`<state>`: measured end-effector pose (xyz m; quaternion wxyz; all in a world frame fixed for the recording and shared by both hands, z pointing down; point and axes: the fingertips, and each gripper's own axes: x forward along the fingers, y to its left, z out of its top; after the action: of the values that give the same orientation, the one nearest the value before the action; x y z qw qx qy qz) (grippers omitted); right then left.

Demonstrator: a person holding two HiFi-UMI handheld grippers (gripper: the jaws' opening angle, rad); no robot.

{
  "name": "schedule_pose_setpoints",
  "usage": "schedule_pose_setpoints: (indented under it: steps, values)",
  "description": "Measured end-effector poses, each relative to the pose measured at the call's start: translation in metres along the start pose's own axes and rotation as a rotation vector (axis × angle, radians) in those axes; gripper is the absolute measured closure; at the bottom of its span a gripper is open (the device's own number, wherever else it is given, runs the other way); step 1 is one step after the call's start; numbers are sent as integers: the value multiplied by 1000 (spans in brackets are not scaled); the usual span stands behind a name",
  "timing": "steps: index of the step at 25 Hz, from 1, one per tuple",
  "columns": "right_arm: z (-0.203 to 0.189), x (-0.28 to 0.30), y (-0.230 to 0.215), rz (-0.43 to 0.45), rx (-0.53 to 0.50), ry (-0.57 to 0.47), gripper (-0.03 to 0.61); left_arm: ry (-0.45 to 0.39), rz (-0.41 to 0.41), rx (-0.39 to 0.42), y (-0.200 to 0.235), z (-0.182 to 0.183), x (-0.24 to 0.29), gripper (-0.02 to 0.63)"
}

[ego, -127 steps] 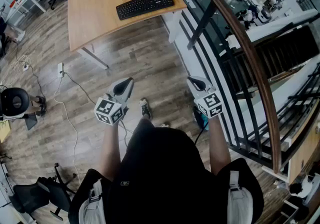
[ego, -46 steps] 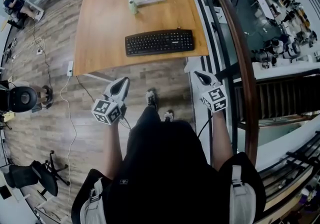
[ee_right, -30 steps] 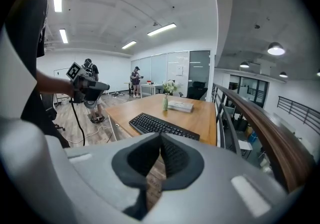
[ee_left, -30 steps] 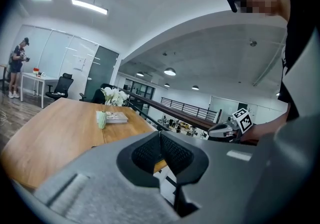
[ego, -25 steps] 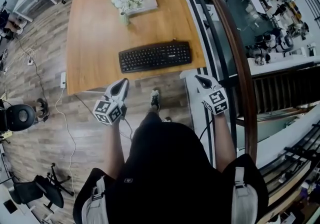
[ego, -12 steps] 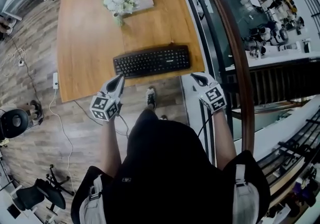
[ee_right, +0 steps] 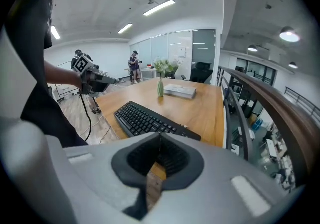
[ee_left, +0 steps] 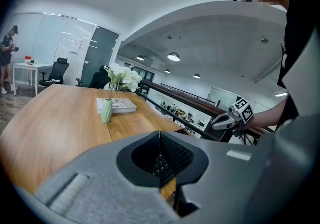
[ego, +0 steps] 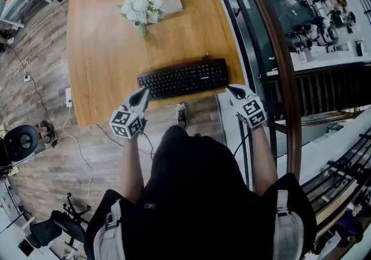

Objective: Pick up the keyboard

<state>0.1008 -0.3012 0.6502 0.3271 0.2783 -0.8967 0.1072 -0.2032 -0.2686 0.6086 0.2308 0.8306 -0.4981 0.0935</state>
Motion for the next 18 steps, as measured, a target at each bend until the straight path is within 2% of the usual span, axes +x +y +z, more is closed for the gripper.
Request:
schedule_pose_setpoints:
  steps: [3,7,13,18]
  values:
    - [-7,11,-6,1,20,22,574,0,-47,0,4,0,10,600]
    - [-18,25,-13,4,40,57,572,26,-96,48,10,3,25,598]
    - [-24,49,-23,-6,77,90,571,83,-62,6,44,-16,36,598]
    - [-35,68,-33,-36,95,119,524,138,-25,-63,70,-49,30,597]
